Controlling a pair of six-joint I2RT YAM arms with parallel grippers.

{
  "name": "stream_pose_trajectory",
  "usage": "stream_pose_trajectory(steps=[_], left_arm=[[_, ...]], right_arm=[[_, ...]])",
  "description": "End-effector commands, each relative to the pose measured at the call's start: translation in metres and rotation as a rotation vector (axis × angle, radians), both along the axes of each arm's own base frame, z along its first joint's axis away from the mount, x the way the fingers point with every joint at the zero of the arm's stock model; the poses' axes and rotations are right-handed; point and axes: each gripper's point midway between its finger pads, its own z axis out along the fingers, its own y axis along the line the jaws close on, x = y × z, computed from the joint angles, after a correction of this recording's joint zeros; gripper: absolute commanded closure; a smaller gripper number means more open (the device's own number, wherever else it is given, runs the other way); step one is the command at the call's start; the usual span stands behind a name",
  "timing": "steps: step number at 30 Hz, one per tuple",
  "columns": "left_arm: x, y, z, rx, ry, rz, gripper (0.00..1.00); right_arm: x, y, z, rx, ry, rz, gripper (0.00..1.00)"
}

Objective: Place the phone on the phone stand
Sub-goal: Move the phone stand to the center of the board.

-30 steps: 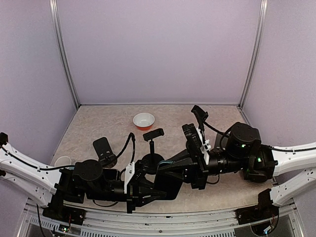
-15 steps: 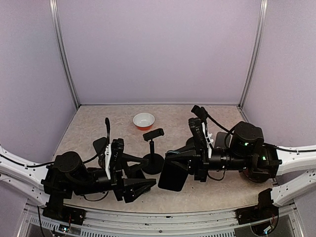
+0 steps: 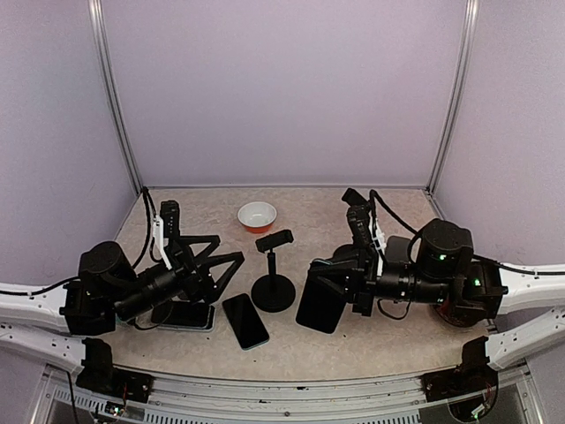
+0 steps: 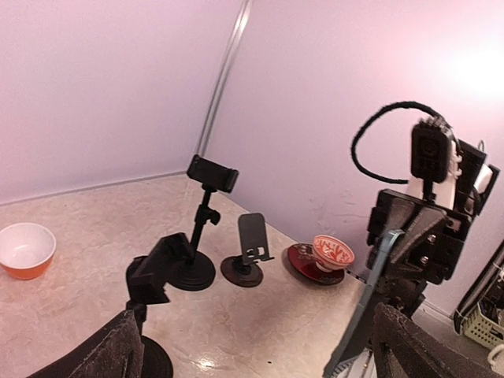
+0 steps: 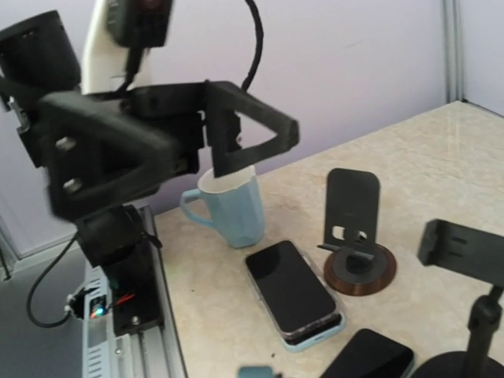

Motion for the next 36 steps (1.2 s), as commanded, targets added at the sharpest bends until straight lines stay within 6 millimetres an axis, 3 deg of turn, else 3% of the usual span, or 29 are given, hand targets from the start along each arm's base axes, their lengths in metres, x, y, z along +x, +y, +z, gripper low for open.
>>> stream_pose_trajectory(steps=[1,9,25,36], left_arm=[[0.021,0.003,-0.017,-0.025,0.121,-0.002,0.01],[0.049,-0.012,-0.036,-0.020,0.203,-0.051,0.01],[0.077,-0.034,-0.051,-0.058,0.271,-0.138,0.11],[0.086,-0.041,-0.050,-0.090,0.282,-0.157,0.33]], right_arm=[[0.011,-0.006,0.011,0.040,0.007,-0.053,1.00],[0.018,-0.012,0.004,0.024,0.029,-0.096,1.00],[0.022,-0.025,-0.004,0.021,0.046,-0.146,1.00],[0.025,-0.031,-0.005,0.021,0.047,-0.173,1.00]])
